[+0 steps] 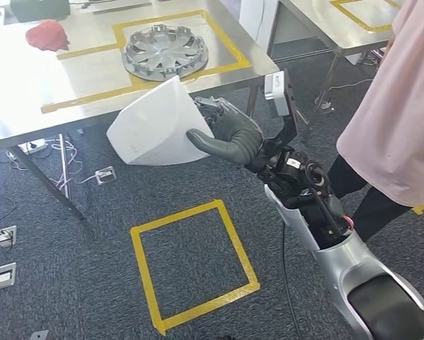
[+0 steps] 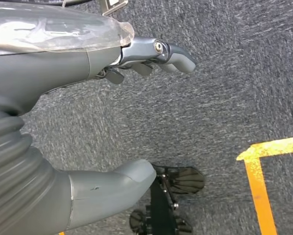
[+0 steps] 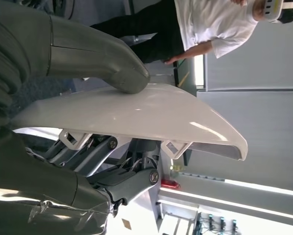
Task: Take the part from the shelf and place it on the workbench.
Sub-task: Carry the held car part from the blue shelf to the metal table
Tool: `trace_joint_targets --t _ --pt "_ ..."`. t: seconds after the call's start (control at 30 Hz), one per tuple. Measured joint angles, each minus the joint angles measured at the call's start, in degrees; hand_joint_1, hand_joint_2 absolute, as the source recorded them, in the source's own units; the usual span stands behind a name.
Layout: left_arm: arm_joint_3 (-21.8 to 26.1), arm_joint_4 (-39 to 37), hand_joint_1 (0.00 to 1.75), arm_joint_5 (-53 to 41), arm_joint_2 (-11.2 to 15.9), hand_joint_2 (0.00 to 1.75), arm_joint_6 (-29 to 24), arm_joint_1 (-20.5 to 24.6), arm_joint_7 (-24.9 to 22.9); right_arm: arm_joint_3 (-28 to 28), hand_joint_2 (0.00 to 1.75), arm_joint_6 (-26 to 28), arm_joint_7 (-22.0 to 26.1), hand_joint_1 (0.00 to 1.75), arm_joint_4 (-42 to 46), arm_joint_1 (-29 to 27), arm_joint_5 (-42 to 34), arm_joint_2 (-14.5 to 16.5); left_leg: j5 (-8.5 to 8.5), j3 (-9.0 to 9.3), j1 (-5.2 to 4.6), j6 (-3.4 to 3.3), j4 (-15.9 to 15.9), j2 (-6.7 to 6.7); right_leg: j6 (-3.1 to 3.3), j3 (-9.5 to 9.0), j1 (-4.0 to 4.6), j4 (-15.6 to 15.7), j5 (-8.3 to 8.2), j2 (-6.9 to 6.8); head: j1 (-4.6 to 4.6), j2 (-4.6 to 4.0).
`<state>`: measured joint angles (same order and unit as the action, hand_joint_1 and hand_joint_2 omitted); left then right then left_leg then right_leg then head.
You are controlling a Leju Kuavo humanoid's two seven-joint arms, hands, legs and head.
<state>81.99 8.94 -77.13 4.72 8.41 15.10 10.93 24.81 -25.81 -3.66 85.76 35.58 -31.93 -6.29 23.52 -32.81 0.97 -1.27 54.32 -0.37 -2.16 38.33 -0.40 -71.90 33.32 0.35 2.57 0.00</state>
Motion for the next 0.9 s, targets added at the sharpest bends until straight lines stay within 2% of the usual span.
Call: trace_joint_targets --t 0.03,0.07,0.1,0.13,0.17,0.2,0.3,0.37,0.43,0.47,0.5,0.53,0.57,0.63,0.67,0.7,0.8,0.83,0.87,0.9 --pt "0.0 0.0 0.00 0.0 0.0 1.75 0.0 0.0 0.0 0.0 1.75 0.0 0.0 1.75 0.0 -0.1 0.0 0.0 0.35 0.47 0.03 0.07 0.0 -0.05 -0.04 0.48 -0.10 0.3 -1.38 -0.01 0.19 0.00" --pt "0.0 0.0 0.00 0.0 0.0 1.75 0.0 0.0 0.0 0.0 1.75 0.0 0.0 1.75 0.0 -0.2 0.0 0.0 0.75 1.07 0.06 0.20 0.0 -0.11 0.02 -0.21 -0.17 3.0 -3.91 -0.02 0.41 0.00" --pt "0.0 0.0 0.00 0.0 -0.1 1.75 0.0 -0.1 0.0 0.0 1.75 0.1 0.0 1.75 0.0 -0.2 0.0 0.0 1.18 1.63 0.09 0.38 0.0 -0.19 0.18 -1.58 -0.20 7.3 -6.88 -0.02 0.69 0.00" --pt "0.0 0.0 0.00 0.0 -0.1 1.75 0.0 0.0 0.0 0.0 1.75 0.1 0.0 1.75 0.0 -0.1 0.0 0.0 1.57 2.10 0.02 0.64 0.0 -0.26 0.40 -3.16 -0.09 11.2 -9.07 0.00 0.88 0.00" --pt "0.0 0.0 0.00 0.0 -0.1 1.75 0.0 0.0 0.0 0.0 1.75 0.1 0.0 1.75 0.0 -0.1 0.0 0.0 1.87 2.35 -0.06 0.93 0.1 -0.31 0.74 -4.55 0.02 14.4 -10.29 0.01 1.09 0.00" --pt "0.0 0.0 0.00 0.0 -0.1 1.75 0.0 0.0 0.0 0.0 1.75 0.1 0.0 1.75 0.0 0.0 0.0 0.0 2.06 2.36 -0.14 1.19 0.1 -0.30 1.10 -5.34 0.13 16.1 -10.47 0.07 1.17 0.00" --pt "0.0 0.0 0.00 0.1 -0.1 1.75 0.0 0.0 -0.1 0.0 1.75 0.1 0.0 1.75 0.0 0.0 0.0 -0.1 2.54 2.29 -0.16 1.98 0.3 -0.15 2.08 -6.13 0.11 17.3 -9.55 0.25 0.85 0.00" --pt "0.0 0.0 0.00 0.1 -0.1 1.75 0.0 0.1 -0.1 -0.1 1.75 0.0 0.0 1.75 0.0 0.1 0.0 -0.1 4.32 0.89 -0.04 2.54 3.6 -0.05 2.68 -6.74 -0.09 17.8 -9.43 0.24 0.40 0.00" --pt "0.0 0.0 0.00 0.2 -0.1 1.75 0.0 0.0 -0.1 0.0 1.75 -0.1 0.1 1.75 0.0 0.1 -0.1 -0.1 7.35 -3.55 0.02 2.91 11.6 0.00 3.12 -7.07 -0.08 17.9 -9.16 0.17 -0.34 0.00" --pt "0.0 0.0 0.00 0.2 -0.1 1.75 0.0 -0.1 -0.1 0.0 1.75 -0.1 0.1 1.75 0.0 0.0 -0.1 -0.1 8.33 -6.08 0.02 3.02 15.5 0.00 3.25 -7.19 -0.04 17.9 -8.99 0.15 -0.68 0.00" --pt "0.0 0.0 0.00 0.2 -0.1 1.75 0.0 -0.2 -0.1 0.0 1.75 -0.1 0.0 1.75 0.0 0.0 -0.1 -0.1 8.34 -7.91 0.03 3.07 17.8 0.00 3.33 -7.38 -0.01 17.9 -8.78 0.15 -0.89 0.00" --pt "0.0 0.0 0.00 0.2 -0.1 1.75 0.0 -0.2 -0.1 0.0 1.75 -0.1 0.0 1.75 0.0 -0.1 -0.1 -0.1 7.06 -8.56 0.03 3.02 17.6 0.00 3.34 -7.69 0.01 17.9 -8.52 0.17 -1.02 0.00" --pt "0.0 0.0 0.00 0.2 -0.1 1.75 0.0 -0.3 -0.1 0.0 1.75 -0.1 0.0 1.75 0.0 -0.1 -0.1 -0.1 4.70 -7.95 0.02 2.89 15.0 0.01 3.29 -8.15 0.02 17.9 -8.19 0.19 -1.13 0.00" --pt "0.0 0.0 0.00 0.2 0.0 1.75 0.0 -0.2 -0.1 0.1 1.75 -0.1 0.0 1.75 0.0 -0.1 -0.1 -0.1 -0.38 -4.78 -0.11 2.46 6.6 0.03 2.97 -9.01 0.17 17.8 -7.38 0.23 -1.42 0.00" --pt "0.0 0.0 0.00 0.2 0.1 1.75 0.0 -0.2 -0.1 0.1 1.75 -0.1 0.1 1.75 0.0 -0.1 -0.1 -0.1 -1.67 -3.45 -0.20 2.22 3.4 0.05 2.74 -9.23 0.30 17.7 -7.03 0.29 -1.58 0.00" --pt "0.0 0.0 0.00 0.2 0.1 1.75 0.0 -0.2 -0.1 0.1 1.75 -0.2 0.1 1.75 0.0 -0.1 -0.1 -0.1 -2.05 -2.73 -0.32 1.99 1.6 0.05 2.49 -9.29 0.41 17.7 -6.75 0.33 -1.63 0.00" --pt "0.0 0.0 0.00 0.6 0.1 1.75 0.0 -0.2 0.0 0.1 1.75 -0.5 0.2 1.75 0.0 0.0 -0.1 -0.1 -1.38 -2.25 -0.35 1.20 0.7 -0.03 1.62 -9.29 0.37 17.5 -6.02 0.33 -1.43 0.00" --pt "0.0 0.0 0.00 0.8 0.1 1.75 0.0 -0.3 0.0 0.2 1.75 -0.6 0.3 1.75 0.0 0.1 -0.1 -0.1 -1.24 -2.02 -0.23 0.87 0.6 -0.03 1.29 -8.89 0.31 16.5 -5.30 0.25 -1.30 0.00" --pt "0.0 0.0 0.00 0.9 0.1 1.75 0.0 -0.3 0.1 0.2 1.75 -0.7 0.3 1.75 0.0 0.3 -0.1 -0.1 -1.09 -1.73 -0.11 0.56 0.5 -0.02 0.97 -7.84 0.22 14.2 -4.10 0.17 -1.05 0.00" --pt "0.0 0.0 0.00 0.9 0.1 1.75 0.0 -0.3 0.2 0.2 1.75 -0.8 0.4 1.75 0.0 0.4 -0.1 -0.1 -0.90 -1.46 -0.05 0.27 0.4 -0.01 0.71 -6.05 0.12 10.5 -2.52 0.08 -0.73 0.00"
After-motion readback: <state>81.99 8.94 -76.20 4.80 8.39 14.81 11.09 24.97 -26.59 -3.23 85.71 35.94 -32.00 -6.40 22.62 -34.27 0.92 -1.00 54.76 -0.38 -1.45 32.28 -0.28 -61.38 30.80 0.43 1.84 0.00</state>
